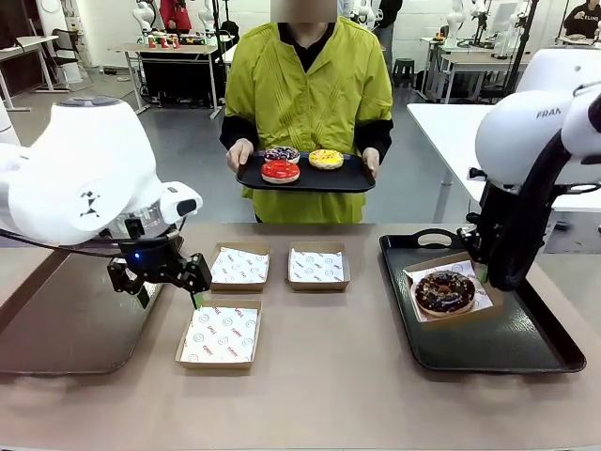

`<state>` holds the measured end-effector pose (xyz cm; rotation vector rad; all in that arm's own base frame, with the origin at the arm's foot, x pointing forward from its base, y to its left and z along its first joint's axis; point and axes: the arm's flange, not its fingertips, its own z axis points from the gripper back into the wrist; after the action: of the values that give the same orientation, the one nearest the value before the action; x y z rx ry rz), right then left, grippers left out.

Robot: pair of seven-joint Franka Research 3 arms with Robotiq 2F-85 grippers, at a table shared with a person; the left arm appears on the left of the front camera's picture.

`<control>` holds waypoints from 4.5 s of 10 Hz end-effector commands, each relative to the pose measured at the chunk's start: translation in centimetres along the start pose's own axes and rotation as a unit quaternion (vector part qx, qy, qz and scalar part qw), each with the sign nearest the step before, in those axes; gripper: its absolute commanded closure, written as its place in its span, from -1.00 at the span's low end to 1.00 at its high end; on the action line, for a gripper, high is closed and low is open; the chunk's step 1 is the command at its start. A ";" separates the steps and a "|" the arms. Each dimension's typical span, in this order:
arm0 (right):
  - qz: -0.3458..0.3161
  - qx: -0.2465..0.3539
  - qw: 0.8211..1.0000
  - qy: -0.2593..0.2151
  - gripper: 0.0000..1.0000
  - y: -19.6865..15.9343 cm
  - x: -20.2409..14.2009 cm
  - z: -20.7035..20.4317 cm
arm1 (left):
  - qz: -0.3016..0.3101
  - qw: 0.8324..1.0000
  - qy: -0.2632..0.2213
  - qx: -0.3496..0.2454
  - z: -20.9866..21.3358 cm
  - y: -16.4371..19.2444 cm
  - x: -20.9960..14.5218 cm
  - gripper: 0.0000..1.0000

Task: Individually package the donuts and arrange them on the tray.
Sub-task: Place the picked Paper togo box on the Handle tray while simultaneously picking up another Paper togo box from the table with the other hand.

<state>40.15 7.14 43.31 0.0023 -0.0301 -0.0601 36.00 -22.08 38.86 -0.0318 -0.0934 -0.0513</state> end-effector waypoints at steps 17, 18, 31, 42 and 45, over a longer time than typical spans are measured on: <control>0.026 0.048 0.998 -0.006 -0.27 -2.3 1.9 -7.5 | 0.013 1.000 0.009 -0.001 -7.4 -1.0 2.3 0.19; 0.024 0.052 0.998 -0.004 -1.00 -2.3 1.9 -7.5 | 0.013 1.000 0.013 -0.003 -7.5 -1.0 2.3 1.00; 0.033 0.140 0.989 0.026 -1.00 -3.5 0.3 -4.5 | 0.014 0.999 0.044 -0.018 -4.3 -0.5 2.8 1.00; -0.014 0.595 0.801 -0.060 -1.00 -26.9 -8.8 -3.9 | -0.002 1.000 -0.013 -0.011 14.0 -2.3 16.2 1.00; -0.011 0.598 0.798 -0.076 -1.00 -27.3 -9.8 -4.7 | -0.013 1.000 0.001 -0.017 12.8 -2.3 19.1 1.00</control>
<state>28.55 -19.97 38.03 1.2663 -0.1961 -0.0804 52.74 -24.77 52.90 -0.0669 -0.1035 -0.0475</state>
